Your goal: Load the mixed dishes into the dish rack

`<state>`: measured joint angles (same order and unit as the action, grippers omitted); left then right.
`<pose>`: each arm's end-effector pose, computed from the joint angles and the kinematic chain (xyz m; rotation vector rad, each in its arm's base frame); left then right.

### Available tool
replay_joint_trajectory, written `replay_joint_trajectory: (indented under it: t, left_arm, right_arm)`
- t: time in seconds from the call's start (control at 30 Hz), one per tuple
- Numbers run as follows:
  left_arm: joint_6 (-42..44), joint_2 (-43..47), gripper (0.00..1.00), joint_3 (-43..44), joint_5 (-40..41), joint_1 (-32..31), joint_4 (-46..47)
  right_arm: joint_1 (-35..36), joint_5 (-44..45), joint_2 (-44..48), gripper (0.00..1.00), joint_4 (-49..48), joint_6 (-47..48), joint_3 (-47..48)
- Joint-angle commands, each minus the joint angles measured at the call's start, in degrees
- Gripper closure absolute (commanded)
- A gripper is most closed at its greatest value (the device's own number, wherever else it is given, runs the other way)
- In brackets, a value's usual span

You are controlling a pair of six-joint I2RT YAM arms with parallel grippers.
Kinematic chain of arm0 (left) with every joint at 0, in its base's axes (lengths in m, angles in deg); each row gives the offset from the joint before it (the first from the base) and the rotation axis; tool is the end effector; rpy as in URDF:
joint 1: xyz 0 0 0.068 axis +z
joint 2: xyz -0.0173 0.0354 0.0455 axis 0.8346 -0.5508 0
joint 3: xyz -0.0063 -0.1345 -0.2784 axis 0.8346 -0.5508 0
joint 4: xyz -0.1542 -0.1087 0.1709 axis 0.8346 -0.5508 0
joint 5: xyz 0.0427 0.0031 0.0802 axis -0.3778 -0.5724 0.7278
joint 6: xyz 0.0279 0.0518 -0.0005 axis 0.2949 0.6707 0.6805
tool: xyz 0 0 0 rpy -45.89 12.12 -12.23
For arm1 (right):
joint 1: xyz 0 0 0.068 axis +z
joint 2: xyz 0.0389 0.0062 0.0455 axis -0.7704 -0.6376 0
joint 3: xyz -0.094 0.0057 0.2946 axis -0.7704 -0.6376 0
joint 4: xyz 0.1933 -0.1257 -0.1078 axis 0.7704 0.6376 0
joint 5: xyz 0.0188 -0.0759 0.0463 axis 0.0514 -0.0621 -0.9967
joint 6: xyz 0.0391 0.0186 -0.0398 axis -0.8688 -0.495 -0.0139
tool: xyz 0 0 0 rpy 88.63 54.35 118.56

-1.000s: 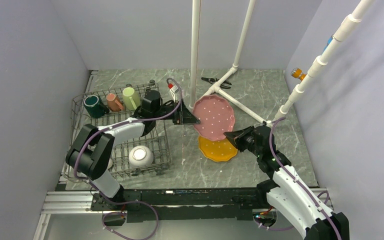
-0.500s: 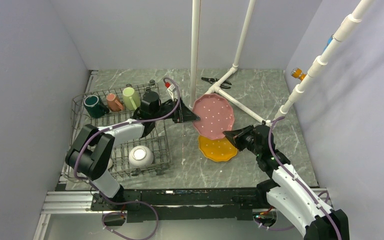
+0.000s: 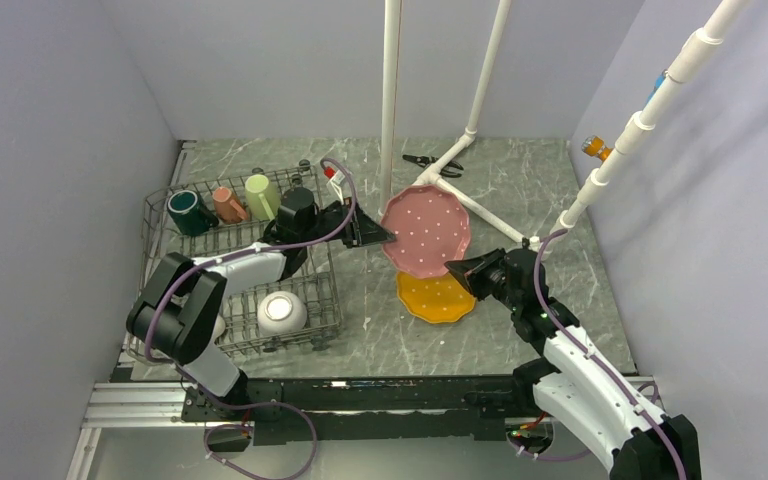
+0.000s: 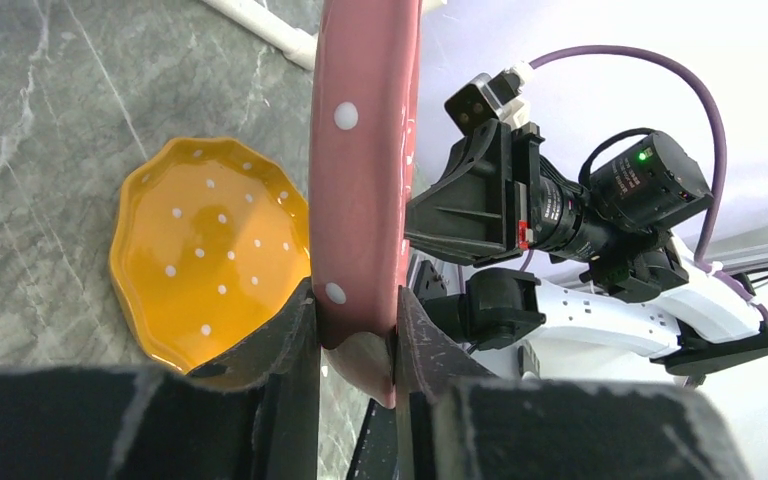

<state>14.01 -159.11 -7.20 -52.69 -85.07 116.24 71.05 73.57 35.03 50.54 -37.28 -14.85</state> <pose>0.2870 -0.1904 0.2781 0.2877 1.9553 -1.6613 0.1356 0.0563 0.2420 0.9919 2.0001 1.1412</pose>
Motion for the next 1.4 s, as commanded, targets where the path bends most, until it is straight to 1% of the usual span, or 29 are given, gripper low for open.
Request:
replay_joint_trajectory:
  t: [0.0,0.1,0.13,0.23,0.27,0.33,0.4,0.43,0.47,0.6,0.73,0.77,0.8,0.9,1.0,1.1,1.2,1.27,1.37]
  left_arm:
    - [3.01,3.17,1.00,0.22,-0.47,-0.24,3.33]
    - [5.59,4.11,1.00,1.05,0.32,-0.16,-0.26]
    - [6.85,4.47,1.00,1.42,0.78,-0.21,-2.06]
    - [10.32,6.44,1.00,2.24,4.19,-0.19,-8.50]
    - [11.42,7.15,1.00,2.37,5.32,-0.17,-10.04]
    - [13.75,8.54,1.00,2.66,6.87,-0.28,-12.29]
    - [16.33,10.21,1.00,3.03,9.42,-0.42,-15.21]
    - [17.90,10.87,1.00,3.52,10.57,-0.49,-17.17]
    - [19.66,11.75,1.00,4.03,12.11,-0.74,-19.37]
    - [27.19,15.60,1.00,5.67,20.18,-2.78,-27.28]
    - [37.66,19.25,1.00,7.57,29.74,-7.76,-34.60]
    - [39.03,20.50,1.00,7.86,33.32,-9.04,-36.48]
    - [39.98,21.19,1.00,7.99,34.32,-9.91,-37.24]
    - [40.30,23.86,1.00,8.59,34.36,-10.96,-37.58]
    - [41.49,24.48,1.00,15.77,37.72,-11.24,-46.50]
    - [43.01,27.06,1.00,19.71,40.97,-11.40,-51.57]
    - [43.66,29.18,1.00,23.92,45.29,-11.52,-58.69]
    - [42.10,28.23,1.00,27.48,45.43,-11.56,-64.31]
    - [37.25,22.25,1.00,34.09,44.79,-11.57,-74.65]
  right_arm:
    - [0.47,-1.10,1.53,1.00,-10.04,0.08,5.21]
    - [0.43,-1.15,1.41,1.00,-8.56,2.14,5.34]
    - [0.43,-1.06,1.55,0.98,-7.94,3.05,5.37]
    - [0.40,-1.83,1.42,0.70,-6.13,7.17,5.68]
    - [0.47,-2.78,0.90,0.62,-4.60,9.49,6.22]
    - [0.42,-4.10,0.18,0.41,-1.82,14.12,7.81]
    - [0.43,-3.30,-0.62,0.22,3.12,17.81,9.59]
    - [0.43,-2.54,-0.81,0.16,5.48,19.95,10.33]
    - [0.45,-1.81,-0.87,0.14,7.45,21.71,10.86]
    - [0.42,1.90,0.88,0.13,13.39,28.75,12.09]
    - [0.44,5.81,4.18,0.13,17.34,32.41,11.94]
    - [0.50,6.30,5.35,0.13,18.05,33.44,11.68]
    - [0.41,6.38,6.58,0.13,18.22,34.22,11.41]
    - [0.46,8.87,10.11,0.13,18.75,36.08,10.39]
    - [0.48,9.95,12.82,0.13,19.11,37.39,10.02]
    - [0.42,9.80,13.72,0.13,18.45,38.12,9.32]
    - [0.42,10.03,13.71,0.13,17.24,38.41,8.14]
    - [0.43,9.70,13.29,0.13,16.15,38.57,7.27]
    - [0.44,8.14,11.98,0.13,13.43,38.45,6.02]
